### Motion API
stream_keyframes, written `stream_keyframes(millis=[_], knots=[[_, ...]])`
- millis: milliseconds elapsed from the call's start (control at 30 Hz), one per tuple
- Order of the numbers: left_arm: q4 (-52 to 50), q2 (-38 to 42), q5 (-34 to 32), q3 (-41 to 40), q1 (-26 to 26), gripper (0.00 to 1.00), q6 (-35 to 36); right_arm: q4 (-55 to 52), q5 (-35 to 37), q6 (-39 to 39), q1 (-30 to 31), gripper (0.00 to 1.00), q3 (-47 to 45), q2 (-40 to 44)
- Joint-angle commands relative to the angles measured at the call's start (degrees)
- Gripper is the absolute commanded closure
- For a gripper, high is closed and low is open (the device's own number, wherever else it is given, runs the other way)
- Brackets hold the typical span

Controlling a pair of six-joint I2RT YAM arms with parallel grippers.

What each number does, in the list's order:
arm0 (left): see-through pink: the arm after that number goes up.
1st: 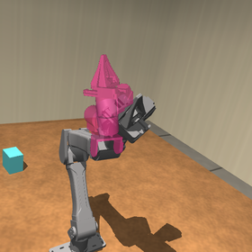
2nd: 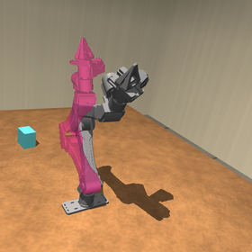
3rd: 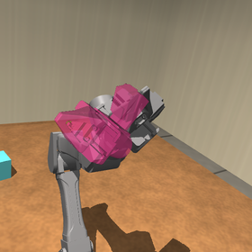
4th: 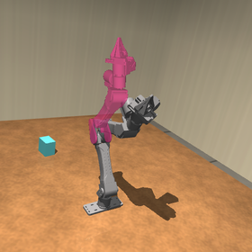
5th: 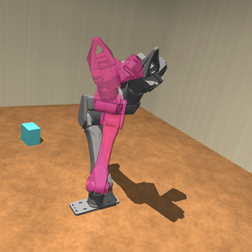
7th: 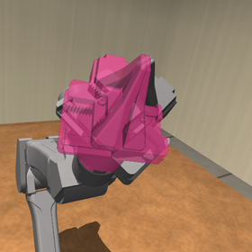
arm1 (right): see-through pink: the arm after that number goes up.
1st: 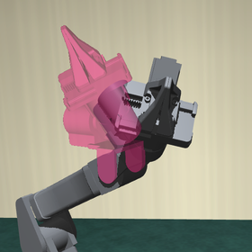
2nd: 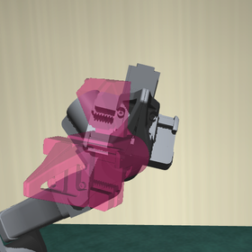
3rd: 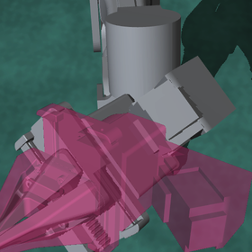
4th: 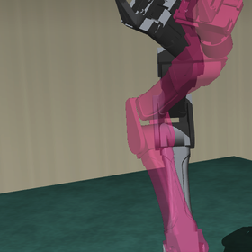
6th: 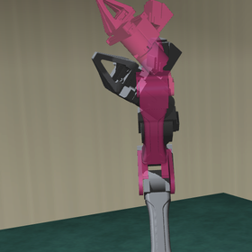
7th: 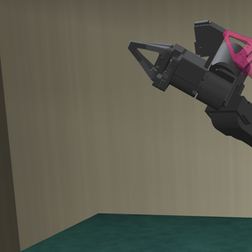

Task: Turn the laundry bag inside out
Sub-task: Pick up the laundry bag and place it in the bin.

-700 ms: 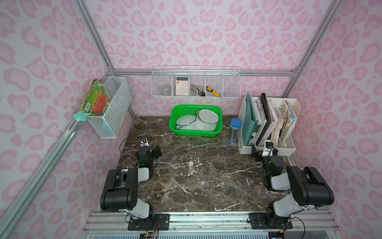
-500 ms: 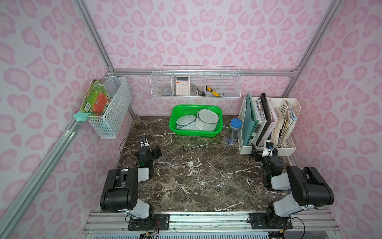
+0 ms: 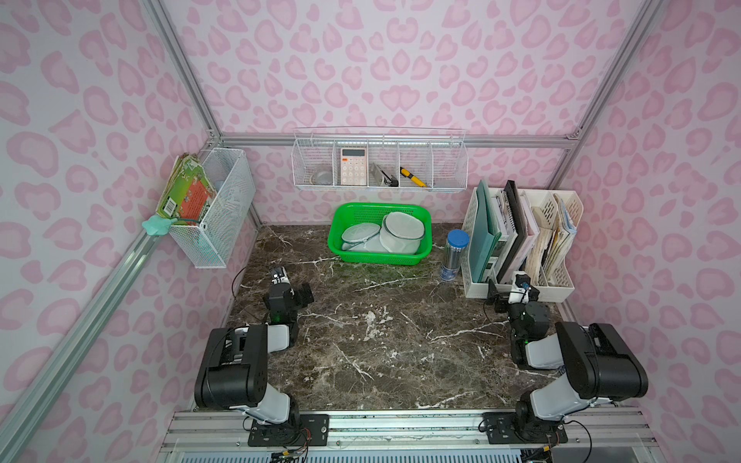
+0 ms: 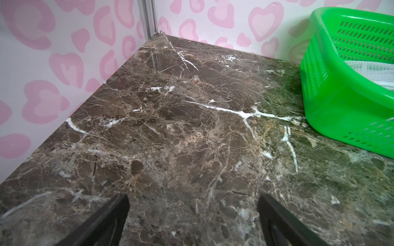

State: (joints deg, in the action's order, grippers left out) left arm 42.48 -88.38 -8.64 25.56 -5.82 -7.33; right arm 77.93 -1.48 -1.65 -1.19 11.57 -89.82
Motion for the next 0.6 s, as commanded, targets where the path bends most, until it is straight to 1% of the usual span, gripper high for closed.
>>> stream_keyframes(millis=[0, 133, 200, 233, 267, 300, 333, 367, 400, 433, 467, 533, 567], knots=[[0.04, 0.27, -0.11, 0.28, -0.01, 0.01, -0.13, 0.2, -0.06, -0.02, -0.05, 0.0, -0.05, 0.09], [0.2, 0.43, -0.08, 0.11, -0.06, 0.01, -0.21, 0.97, 0.58, 0.07, 0.12, 0.0, -0.46, 0.34], [-0.52, 1.06, -1.79, 0.77, 0.02, 0.01, -0.27, 3.73, 3.59, -0.7, 0.53, 0.0, -2.3, 1.4], [-2.57, 1.79, -3.56, 1.86, -0.06, 0.01, -0.31, 5.11, 4.32, -0.72, 0.72, 0.0, -3.43, 2.37], [-7.37, 2.69, -6.09, 4.91, -0.05, 0.0, -0.53, 5.67, 5.01, -0.65, 0.92, 0.0, -4.53, 4.04], [-15.63, 3.75, -8.63, 9.01, -0.08, 0.01, -0.92, 5.4, 6.16, -0.24, 1.45, 0.0, -5.45, 6.32], [-24.51, 4.36, -9.58, 14.12, -0.11, 0.0, -1.6, 4.33, 7.51, 0.18, 2.12, 0.0, -6.05, 8.68], [-35.78, 4.85, -10.24, 19.4, -0.15, 0.01, -3.97, 1.95, 8.75, 0.49, 2.82, 0.0, -6.21, 12.02], [-42.43, 4.65, -10.51, 24.07, -0.24, 0.01, -5.04, -2.17, 9.14, -0.19, 3.02, 0.0, -5.98, 15.75], [-46.97, 4.66, -10.24, 26.5, -0.24, 0.01, -6.23, -6.39, 10.0, -2.17, 2.98, 0.0, -5.37, 18.96], [-49.67, 4.98, -9.22, 28.49, -0.18, 0.01, -7.39, -11.37, 12.05, -6.54, 2.89, 0.0, -4.47, 22.97], [-51.26, 6.8, -6.64, 30.15, -0.23, 0.01, -10.9, -20.25, 13.26, -16.06, 2.11, 0.0, -2.73, 30.38], [-51.67, 7.71, -6.12, 30.65, -0.24, 0.01, -13.09, -22.81, 12.95, -19.12, 1.64, 0.0, -2.32, 33.29]])
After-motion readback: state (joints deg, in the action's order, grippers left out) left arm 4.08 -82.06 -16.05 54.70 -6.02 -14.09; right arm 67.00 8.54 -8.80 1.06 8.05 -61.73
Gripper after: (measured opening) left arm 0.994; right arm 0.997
